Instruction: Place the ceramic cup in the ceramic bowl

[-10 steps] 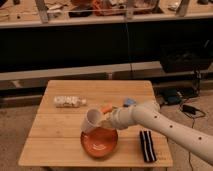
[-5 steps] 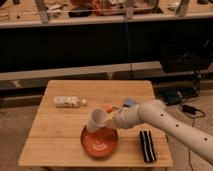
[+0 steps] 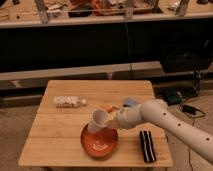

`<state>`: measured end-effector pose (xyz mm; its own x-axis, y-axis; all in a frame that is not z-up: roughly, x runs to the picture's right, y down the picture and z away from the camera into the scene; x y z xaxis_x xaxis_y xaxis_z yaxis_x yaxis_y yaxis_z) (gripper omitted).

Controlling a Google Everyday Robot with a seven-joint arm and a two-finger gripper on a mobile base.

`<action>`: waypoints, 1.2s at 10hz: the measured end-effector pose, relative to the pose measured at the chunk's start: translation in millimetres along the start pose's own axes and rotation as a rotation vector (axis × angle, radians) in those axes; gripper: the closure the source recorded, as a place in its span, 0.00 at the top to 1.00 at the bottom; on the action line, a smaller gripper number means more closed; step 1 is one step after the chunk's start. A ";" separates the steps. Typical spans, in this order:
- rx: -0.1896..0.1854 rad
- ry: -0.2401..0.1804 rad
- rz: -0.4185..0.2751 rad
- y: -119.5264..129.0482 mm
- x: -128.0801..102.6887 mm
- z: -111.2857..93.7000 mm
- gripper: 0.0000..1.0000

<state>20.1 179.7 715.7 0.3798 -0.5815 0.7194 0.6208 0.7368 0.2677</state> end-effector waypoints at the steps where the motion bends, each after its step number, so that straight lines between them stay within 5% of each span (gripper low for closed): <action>1: 0.000 -0.001 0.002 0.6 0.1 -0.8 0.01; 12: -0.010 -0.043 0.018 1.3 -2.0 -2.5 0.01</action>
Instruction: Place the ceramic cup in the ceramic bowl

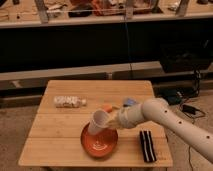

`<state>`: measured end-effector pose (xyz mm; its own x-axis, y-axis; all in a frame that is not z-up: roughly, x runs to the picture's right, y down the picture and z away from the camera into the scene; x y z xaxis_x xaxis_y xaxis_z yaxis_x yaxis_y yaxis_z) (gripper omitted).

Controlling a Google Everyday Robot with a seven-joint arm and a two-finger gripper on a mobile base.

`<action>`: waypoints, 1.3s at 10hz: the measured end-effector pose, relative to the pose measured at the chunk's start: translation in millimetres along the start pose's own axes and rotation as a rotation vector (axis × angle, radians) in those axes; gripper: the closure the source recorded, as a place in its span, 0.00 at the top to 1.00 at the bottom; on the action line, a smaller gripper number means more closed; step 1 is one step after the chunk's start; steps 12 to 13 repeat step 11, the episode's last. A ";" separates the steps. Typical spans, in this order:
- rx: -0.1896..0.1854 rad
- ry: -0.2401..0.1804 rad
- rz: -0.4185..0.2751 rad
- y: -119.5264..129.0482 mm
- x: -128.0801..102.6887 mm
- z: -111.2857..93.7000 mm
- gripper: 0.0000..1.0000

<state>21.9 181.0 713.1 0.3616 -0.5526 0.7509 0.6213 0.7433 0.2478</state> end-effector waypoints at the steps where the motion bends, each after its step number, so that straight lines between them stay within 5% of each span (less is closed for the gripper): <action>1: -0.001 -0.005 0.002 0.1 -0.2 0.3 0.01; 13: -0.009 -0.041 0.023 4.1 -0.6 1.2 0.01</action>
